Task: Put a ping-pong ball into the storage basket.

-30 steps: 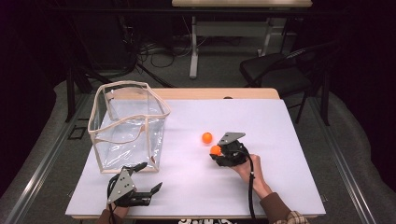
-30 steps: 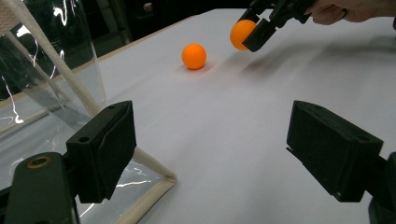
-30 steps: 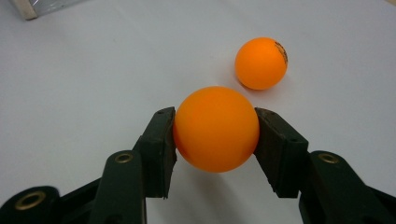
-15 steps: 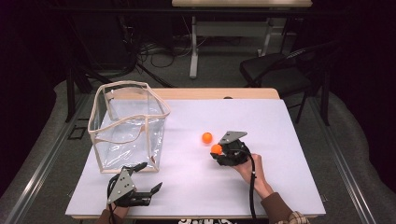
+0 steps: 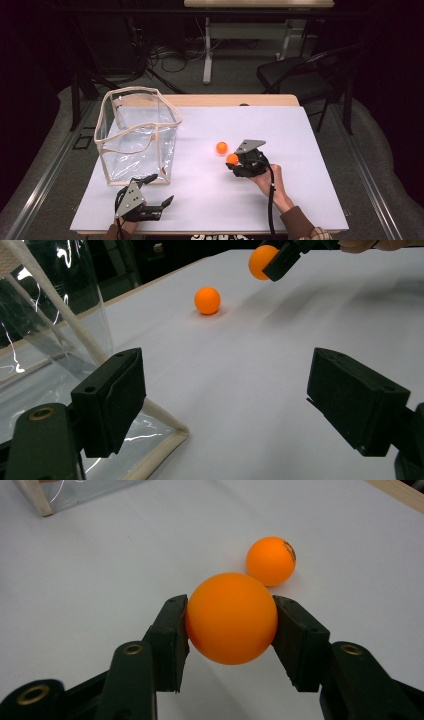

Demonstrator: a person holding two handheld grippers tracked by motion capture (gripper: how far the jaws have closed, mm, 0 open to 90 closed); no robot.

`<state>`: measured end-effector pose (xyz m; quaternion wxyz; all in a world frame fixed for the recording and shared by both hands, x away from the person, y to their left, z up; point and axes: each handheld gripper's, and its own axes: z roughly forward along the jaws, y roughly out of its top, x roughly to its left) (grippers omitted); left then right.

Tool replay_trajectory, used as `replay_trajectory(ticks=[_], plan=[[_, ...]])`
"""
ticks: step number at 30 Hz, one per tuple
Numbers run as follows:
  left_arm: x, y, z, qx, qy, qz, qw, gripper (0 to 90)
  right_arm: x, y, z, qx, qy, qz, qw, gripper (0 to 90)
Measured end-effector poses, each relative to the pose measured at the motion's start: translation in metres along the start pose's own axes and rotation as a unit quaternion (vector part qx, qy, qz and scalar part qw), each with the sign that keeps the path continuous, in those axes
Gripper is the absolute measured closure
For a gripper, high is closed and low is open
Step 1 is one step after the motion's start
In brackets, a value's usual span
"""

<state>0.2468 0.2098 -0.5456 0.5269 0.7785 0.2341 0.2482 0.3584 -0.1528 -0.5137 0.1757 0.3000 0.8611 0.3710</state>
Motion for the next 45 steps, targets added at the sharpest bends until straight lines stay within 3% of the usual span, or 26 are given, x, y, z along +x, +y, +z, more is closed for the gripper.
replay_trajectory(ticks=[24,45], plan=[[0.0,0.0,0.0,0.0,0.001,0.001,1.0,15.7,-0.001,0.012,-0.021,-0.015,-0.001,0.0,0.9999,50.7],[0.0,0.0,0.001,0.0,0.0,0.001,1.0,15.7,0.0,0.019,-0.028,-0.018,0.001,0.005,0.9998,50.7]])
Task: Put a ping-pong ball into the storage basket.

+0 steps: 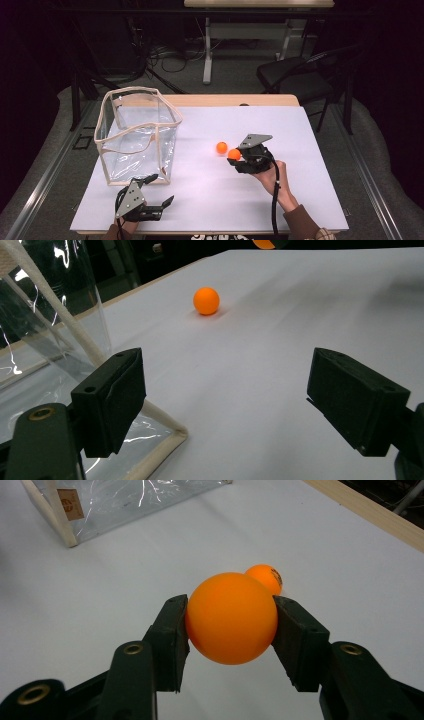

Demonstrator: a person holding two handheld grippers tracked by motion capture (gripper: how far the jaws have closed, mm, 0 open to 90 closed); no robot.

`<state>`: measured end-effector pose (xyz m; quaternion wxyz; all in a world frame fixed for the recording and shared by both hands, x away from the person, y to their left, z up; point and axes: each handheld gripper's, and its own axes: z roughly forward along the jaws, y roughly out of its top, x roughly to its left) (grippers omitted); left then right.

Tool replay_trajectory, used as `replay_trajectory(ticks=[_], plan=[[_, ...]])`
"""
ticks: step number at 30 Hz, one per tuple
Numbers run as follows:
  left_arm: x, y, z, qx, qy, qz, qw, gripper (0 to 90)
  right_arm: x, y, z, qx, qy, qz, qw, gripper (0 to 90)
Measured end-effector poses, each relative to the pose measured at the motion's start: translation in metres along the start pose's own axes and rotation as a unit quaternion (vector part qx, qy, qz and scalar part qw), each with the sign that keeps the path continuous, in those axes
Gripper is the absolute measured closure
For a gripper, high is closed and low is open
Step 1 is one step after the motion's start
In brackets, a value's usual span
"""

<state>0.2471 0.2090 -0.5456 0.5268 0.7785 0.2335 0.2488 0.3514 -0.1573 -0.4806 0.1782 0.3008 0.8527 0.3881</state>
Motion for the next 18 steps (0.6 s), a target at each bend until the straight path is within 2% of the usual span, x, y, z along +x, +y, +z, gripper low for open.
replay_trajectory(ticks=[18], plan=[[0.0,0.0,0.001,-0.002,-0.003,0.0,1.0,15.7,-0.003,0.012,-0.01,-0.001,-0.006,-0.006,1.0,50.8]])
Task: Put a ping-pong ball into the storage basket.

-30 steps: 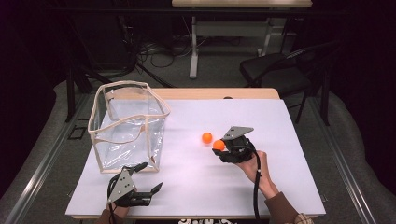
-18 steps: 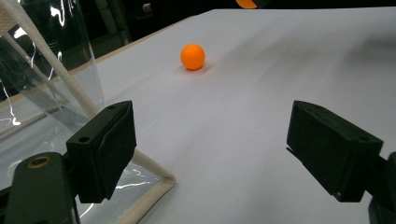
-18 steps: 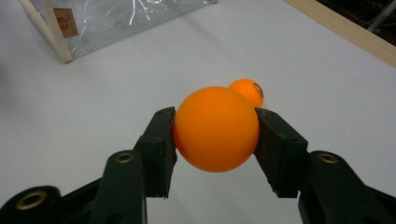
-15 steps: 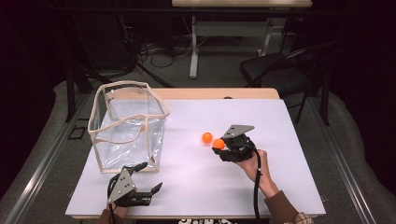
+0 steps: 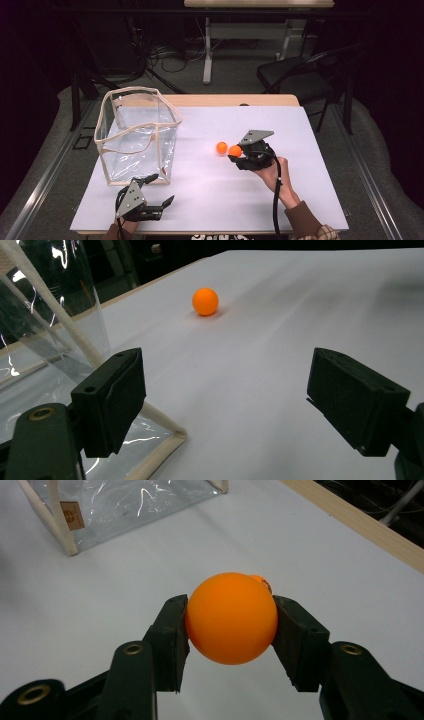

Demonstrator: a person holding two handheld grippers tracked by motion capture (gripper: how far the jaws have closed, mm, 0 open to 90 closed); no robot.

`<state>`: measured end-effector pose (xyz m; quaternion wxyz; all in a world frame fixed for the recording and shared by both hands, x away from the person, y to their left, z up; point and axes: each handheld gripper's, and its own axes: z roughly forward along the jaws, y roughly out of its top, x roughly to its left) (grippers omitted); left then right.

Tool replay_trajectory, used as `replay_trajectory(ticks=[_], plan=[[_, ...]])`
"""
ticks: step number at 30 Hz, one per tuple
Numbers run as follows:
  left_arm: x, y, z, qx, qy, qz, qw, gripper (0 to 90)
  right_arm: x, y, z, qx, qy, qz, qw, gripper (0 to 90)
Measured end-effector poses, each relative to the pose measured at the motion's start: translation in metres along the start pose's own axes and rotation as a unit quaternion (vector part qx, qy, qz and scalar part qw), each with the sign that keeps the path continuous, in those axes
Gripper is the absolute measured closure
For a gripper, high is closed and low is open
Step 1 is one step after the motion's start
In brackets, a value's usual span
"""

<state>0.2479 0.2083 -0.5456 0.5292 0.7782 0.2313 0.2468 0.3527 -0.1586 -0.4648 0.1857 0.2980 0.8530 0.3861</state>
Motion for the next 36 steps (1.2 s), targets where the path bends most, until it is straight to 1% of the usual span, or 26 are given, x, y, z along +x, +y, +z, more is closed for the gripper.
replay_trajectory(ticks=[13,18,26,36], plan=[[0.0,0.0,0.0,0.0,0.0,0.0,1.0,15.8,-0.001,0.009,-0.007,-0.002,0.0,-0.002,1.0,50.8],[0.0,0.0,0.001,0.0,-0.001,0.0,1.0,15.8,-0.003,0.015,-0.009,-0.008,0.0,-0.004,1.0,50.7],[0.0,0.0,0.001,0.0,-0.003,0.0,1.0,15.7,-0.005,0.02,-0.008,-0.01,0.002,-0.001,0.9999,50.8],[0.001,0.0,0.001,0.001,-0.004,0.0,1.0,15.8,-0.005,0.031,-0.007,-0.016,0.004,-0.009,0.9998,50.8]])
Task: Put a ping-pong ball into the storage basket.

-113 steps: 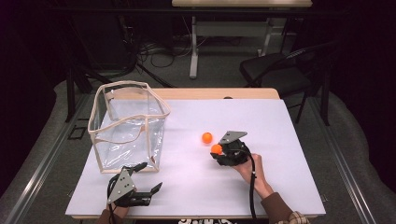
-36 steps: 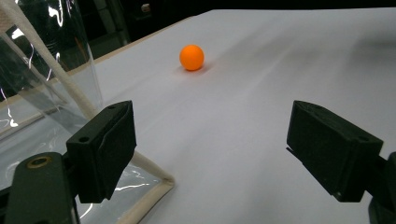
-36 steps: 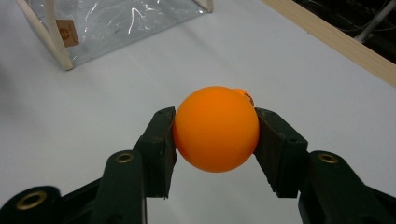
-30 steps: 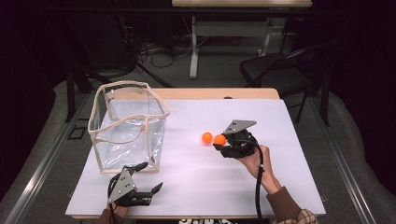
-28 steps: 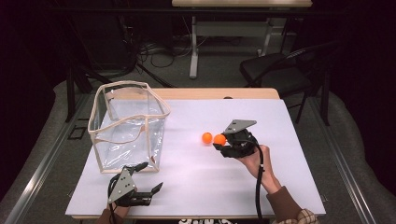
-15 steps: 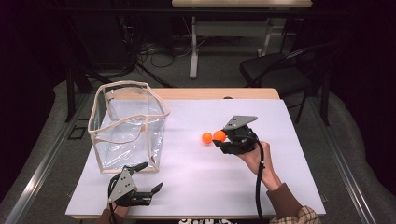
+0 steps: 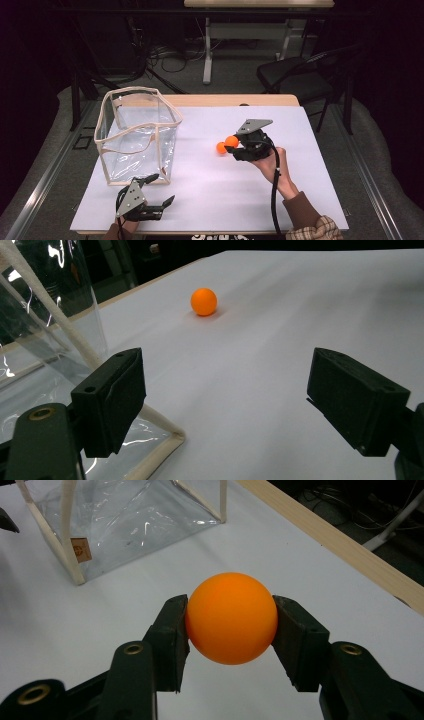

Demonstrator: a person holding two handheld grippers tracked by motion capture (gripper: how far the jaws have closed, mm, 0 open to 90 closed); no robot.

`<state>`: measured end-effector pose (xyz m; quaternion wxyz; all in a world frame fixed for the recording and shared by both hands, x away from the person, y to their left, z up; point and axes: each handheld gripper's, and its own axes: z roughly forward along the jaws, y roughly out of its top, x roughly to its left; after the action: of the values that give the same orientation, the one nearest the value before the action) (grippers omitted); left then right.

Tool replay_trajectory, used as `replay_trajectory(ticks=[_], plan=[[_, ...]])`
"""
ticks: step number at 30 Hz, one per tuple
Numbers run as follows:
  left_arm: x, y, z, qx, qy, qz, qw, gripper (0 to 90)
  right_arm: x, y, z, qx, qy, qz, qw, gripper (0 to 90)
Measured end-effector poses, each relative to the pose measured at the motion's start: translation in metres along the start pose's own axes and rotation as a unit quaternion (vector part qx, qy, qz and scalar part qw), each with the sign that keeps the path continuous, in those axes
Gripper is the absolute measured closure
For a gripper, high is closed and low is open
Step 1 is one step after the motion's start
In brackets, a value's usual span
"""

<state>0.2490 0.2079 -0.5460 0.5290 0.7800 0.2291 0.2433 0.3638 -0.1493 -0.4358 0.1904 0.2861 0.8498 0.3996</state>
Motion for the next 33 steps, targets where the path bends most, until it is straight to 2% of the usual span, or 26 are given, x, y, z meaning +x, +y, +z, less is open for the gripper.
replay_trajectory(ticks=[24,33], plan=[[0.0,0.0,0.0,-0.002,-0.002,-0.002,1.0,15.7,-0.003,0.027,0.012,-0.012,0.011,-0.009,0.9998,50.9],[0.0,0.0,0.002,0.0,-0.004,-0.002,1.0,15.8,-0.006,0.037,0.02,-0.009,0.017,-0.01,0.9998,50.9]])
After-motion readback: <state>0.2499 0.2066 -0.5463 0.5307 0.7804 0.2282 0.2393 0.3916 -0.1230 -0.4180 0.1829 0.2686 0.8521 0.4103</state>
